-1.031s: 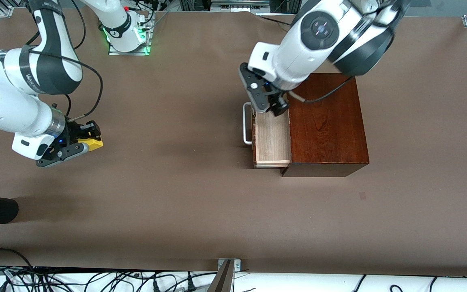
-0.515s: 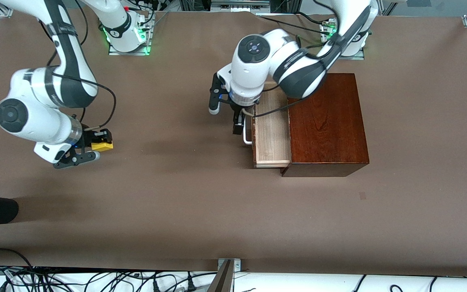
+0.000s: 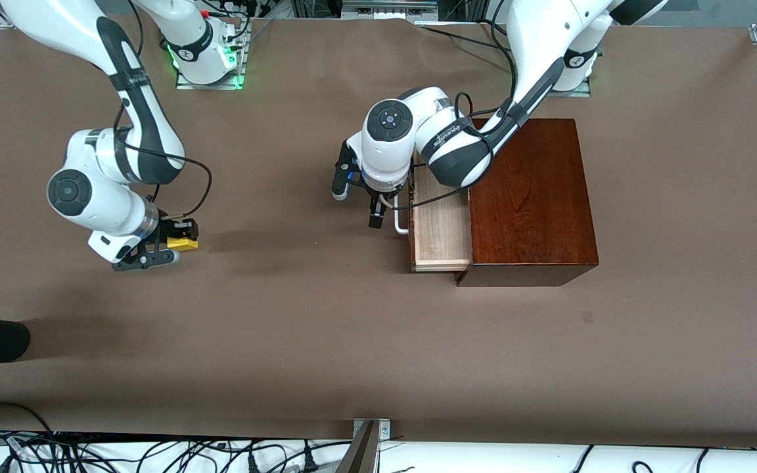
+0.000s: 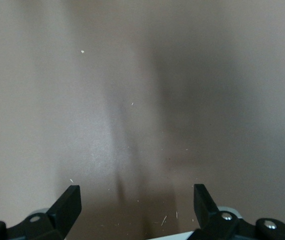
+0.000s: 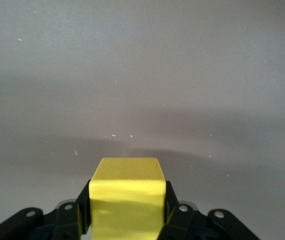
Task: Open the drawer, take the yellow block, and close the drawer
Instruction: 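Push the drawer shut with the left gripper while the right gripper lowers the cube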
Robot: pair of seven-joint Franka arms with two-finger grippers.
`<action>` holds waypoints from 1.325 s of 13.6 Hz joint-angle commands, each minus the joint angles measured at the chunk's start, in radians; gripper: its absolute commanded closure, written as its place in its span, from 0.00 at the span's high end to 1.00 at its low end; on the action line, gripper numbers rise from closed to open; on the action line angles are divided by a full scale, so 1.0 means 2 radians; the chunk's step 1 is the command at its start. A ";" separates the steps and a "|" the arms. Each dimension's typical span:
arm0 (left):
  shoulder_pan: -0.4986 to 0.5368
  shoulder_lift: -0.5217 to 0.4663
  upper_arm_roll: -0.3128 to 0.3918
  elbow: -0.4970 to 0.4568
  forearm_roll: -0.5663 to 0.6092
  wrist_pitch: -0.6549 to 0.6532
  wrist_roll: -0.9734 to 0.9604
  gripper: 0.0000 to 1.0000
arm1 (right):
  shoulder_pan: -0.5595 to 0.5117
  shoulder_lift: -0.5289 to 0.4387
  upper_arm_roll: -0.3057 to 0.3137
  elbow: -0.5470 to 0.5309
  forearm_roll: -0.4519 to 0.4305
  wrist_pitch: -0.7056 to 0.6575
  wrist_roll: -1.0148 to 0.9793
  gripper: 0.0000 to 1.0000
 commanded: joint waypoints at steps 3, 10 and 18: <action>0.007 -0.004 0.003 0.005 0.011 -0.061 0.009 1.00 | -0.009 0.024 0.008 -0.016 0.010 0.051 0.009 0.00; 0.039 -0.024 0.005 0.010 0.013 -0.185 0.015 1.00 | -0.012 0.047 0.008 -0.028 0.009 0.084 0.019 0.00; 0.071 -0.034 0.005 0.010 0.014 -0.222 0.016 1.00 | -0.014 -0.004 0.005 0.001 0.008 0.036 0.002 1.00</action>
